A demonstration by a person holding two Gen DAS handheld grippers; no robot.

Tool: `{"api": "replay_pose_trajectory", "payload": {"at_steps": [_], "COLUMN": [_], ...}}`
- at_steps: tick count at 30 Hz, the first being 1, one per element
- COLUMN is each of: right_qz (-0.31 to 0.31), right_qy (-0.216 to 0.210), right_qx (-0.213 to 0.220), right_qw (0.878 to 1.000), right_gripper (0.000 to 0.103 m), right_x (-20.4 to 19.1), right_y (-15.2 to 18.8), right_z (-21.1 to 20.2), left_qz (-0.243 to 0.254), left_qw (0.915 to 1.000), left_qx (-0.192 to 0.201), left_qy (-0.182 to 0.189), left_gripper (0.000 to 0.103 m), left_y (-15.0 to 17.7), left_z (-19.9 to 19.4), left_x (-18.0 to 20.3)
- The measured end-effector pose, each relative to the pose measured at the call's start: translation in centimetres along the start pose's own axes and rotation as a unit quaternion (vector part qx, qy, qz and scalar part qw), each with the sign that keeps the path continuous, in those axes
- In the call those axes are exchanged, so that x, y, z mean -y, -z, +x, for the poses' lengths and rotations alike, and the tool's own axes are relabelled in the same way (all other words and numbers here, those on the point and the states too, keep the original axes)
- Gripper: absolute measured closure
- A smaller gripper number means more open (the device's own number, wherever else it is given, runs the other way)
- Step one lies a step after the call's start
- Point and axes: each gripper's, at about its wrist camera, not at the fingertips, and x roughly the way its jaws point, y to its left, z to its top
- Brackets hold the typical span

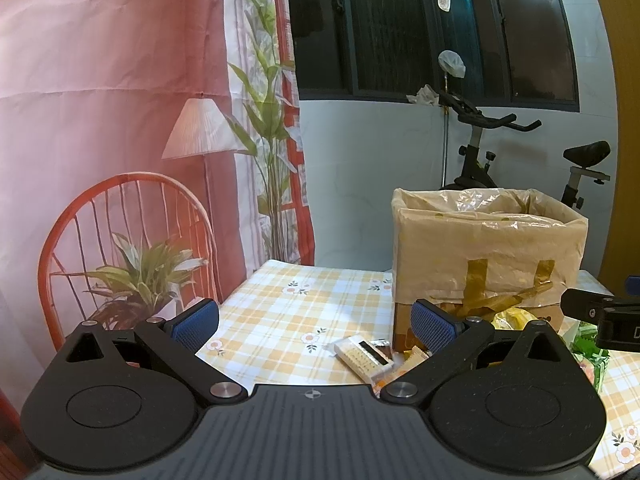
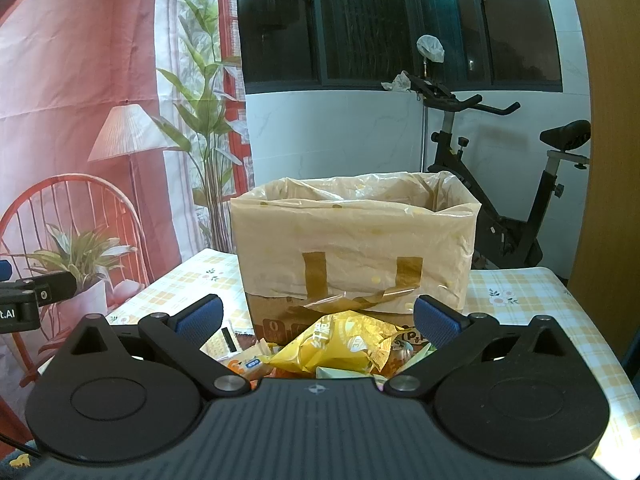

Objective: Organize snacks

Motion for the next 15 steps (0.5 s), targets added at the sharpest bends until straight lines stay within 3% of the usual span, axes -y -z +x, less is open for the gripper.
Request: {"api": "replay_pose_trajectory", "payload": {"at_steps": [15], "right_qz": [0.0], "right_qy": [0.0], "right_qx": [0.0], "right_qw": [1.0], "right_gripper": [0.0], "right_x": [-0.04], "right_y": [-0.01], "right_z": [-0.02], "left_qz": [-0.003], "left_qw": [1.0], "left_qx": [-0.002], "left_qy": [-0.002], "left_gripper": [0.0], "left_y": [-0.08], "left_z": [0.03], "left_x": [-0.21]}}
